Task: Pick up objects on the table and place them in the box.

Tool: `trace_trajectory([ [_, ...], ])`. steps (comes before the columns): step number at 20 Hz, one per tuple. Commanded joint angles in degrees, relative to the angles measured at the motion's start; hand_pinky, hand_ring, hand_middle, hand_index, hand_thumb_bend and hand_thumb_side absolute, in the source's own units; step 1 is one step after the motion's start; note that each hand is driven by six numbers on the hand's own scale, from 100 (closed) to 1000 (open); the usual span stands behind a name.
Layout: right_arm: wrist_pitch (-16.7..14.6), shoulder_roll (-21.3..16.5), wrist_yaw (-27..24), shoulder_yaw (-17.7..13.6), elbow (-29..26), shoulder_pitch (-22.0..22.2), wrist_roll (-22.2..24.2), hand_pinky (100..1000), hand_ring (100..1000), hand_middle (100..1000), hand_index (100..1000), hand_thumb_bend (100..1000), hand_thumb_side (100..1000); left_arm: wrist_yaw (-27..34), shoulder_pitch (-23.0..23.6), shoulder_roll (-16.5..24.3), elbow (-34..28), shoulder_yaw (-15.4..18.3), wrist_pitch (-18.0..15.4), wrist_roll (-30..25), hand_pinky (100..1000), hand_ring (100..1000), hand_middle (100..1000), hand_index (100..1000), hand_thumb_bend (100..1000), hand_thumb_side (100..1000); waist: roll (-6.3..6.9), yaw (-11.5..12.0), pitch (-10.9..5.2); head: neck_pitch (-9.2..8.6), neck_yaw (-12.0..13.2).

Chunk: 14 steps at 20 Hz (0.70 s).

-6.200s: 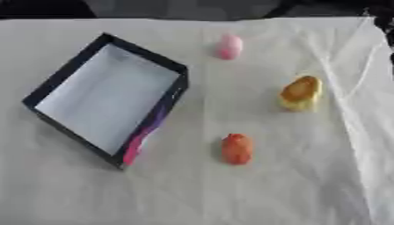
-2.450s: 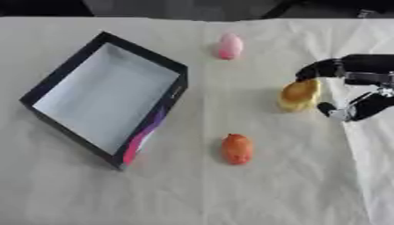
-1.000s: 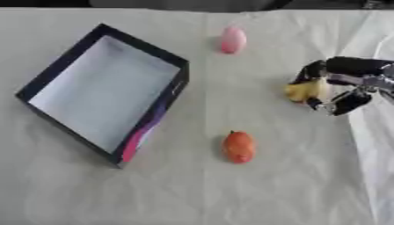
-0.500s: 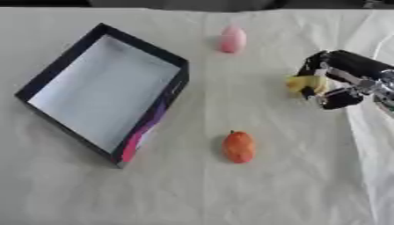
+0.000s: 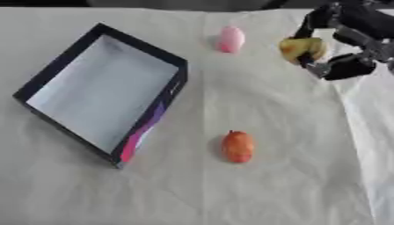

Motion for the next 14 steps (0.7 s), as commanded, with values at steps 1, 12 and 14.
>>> trace_trajectory([
  [1, 0.53, 1.03, -2.2, -0.22, -2.79, -6.39, 3.29, 845, 637, 501, 593, 196, 100, -0.37, -0.01, 2.3, -0.45, 0.7, -0.36, 0.26, 853, 734, 782, 894, 140, 721, -0.81, -0.09, -1.69, -0.07, -0.64],
  [12, -2.93, 24.18, 0.09, 5.23, 11.87, -29.26, 9.69, 833, 626, 494, 582, 265, 100, -0.23, 0.69, 2.97, 0.43, 1.13, -0.32, 1.03, 853, 732, 780, 891, 141, 716, -1.45, 2.08, -3.25, -0.07, -4.51],
  [14, -4.21, 27.47, 1.85, 6.07, 15.21, -31.88, 9.94, 832, 627, 494, 583, 293, 100, -0.15, 0.54, 3.01, 0.78, 0.98, -0.18, 0.93, 853, 731, 779, 890, 140, 721, -1.95, 2.91, -3.22, -0.07, -5.15],
])
